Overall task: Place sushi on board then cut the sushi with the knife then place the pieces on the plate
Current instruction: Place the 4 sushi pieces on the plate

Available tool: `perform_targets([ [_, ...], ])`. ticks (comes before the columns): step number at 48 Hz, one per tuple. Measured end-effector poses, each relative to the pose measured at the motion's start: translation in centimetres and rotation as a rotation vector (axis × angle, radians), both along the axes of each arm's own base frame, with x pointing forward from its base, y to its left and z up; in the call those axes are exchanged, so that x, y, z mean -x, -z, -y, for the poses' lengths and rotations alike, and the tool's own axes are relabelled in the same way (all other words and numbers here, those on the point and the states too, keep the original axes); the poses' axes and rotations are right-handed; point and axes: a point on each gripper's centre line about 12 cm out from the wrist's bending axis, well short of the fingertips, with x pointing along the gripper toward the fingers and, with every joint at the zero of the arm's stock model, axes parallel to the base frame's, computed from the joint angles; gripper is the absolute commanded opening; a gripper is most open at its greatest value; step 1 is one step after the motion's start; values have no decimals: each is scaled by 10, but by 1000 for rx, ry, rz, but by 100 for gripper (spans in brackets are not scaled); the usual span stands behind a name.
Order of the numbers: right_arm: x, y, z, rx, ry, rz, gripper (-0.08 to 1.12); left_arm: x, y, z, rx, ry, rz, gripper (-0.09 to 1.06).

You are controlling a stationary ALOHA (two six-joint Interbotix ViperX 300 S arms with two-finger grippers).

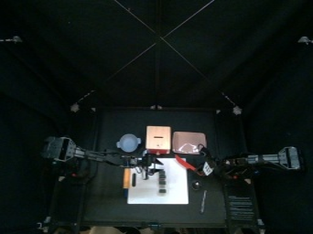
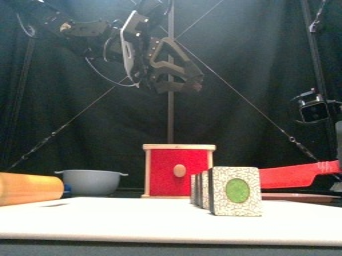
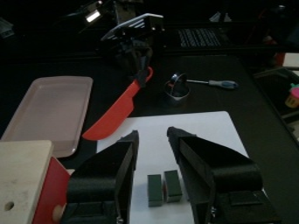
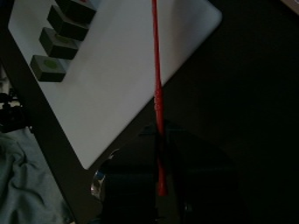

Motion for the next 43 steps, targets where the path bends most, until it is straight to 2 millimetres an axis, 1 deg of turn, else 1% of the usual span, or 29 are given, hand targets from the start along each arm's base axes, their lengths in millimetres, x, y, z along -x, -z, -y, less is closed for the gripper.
perform_targets([
  [9,1,1,4,5,22,-3,49,2,4,-1,1,-2,-11,74],
  [18,2,4,5,0,30,-19,71,3,6,-1,3,-4,-17,74],
  [23,3,5,5,-7,33,-27,78,4,7,-1,2,-3,-20,74],
  [37,2,4,8,19,27,-25,80,4,7,-1,4,-5,-20,74],
  [43,-4,-5,12,48,25,6,80,4,8,-1,3,-4,-23,74],
])
